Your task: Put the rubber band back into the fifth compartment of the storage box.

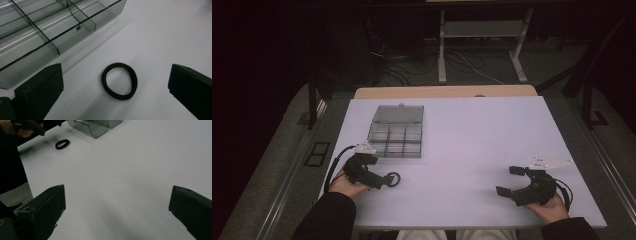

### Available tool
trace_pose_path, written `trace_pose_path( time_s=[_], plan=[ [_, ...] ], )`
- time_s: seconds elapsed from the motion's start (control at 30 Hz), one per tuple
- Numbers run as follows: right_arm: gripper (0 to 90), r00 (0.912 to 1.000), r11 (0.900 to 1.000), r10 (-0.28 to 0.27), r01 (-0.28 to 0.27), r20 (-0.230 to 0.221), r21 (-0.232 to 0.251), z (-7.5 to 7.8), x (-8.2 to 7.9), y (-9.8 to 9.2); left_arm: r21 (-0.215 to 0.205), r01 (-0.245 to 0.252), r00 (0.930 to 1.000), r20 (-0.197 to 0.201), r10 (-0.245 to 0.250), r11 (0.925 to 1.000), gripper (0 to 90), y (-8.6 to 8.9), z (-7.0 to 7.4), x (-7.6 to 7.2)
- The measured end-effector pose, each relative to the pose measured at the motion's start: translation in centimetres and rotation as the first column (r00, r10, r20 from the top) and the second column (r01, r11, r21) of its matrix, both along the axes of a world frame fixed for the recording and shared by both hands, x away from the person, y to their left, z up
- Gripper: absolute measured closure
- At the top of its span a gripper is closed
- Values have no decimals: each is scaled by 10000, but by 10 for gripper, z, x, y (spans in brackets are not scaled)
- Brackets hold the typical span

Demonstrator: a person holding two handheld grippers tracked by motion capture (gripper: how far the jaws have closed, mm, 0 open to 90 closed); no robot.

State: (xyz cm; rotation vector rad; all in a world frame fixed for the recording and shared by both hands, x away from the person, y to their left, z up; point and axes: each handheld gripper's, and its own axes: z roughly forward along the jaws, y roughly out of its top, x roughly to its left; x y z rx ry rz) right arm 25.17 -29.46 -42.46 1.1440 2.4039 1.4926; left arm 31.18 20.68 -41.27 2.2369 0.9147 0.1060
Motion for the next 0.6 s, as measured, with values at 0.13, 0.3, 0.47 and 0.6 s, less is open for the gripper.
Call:
trace_pose_path(
  time_s=[0.13, 0.3, 0.47, 0.6],
  plan=[
    [5, 10000, 10000, 18, -18, 5, 0, 0, 0, 0, 252, 94, 9998, -190, -89, 9996, 0, -1, -2, 4],
    [5, 10000, 10000, 22, -22, -39, -11, 0, 0, 0, 274, 234, 9989, -408, -223, 9994, 54, -1, -6, 11],
    [5, 10000, 10000, 32, -32, -46, -9, 0, 1, 0, 388, 427, 9978, -519, -406, 9983, 120, -2, -9, 12],
    [5, 10000, 10000, 51, -51, -39, -21, 0, 1, 0, 291, 572, 9968, -578, -554, 9979, 149, -3, -11, 12]
  ],
)
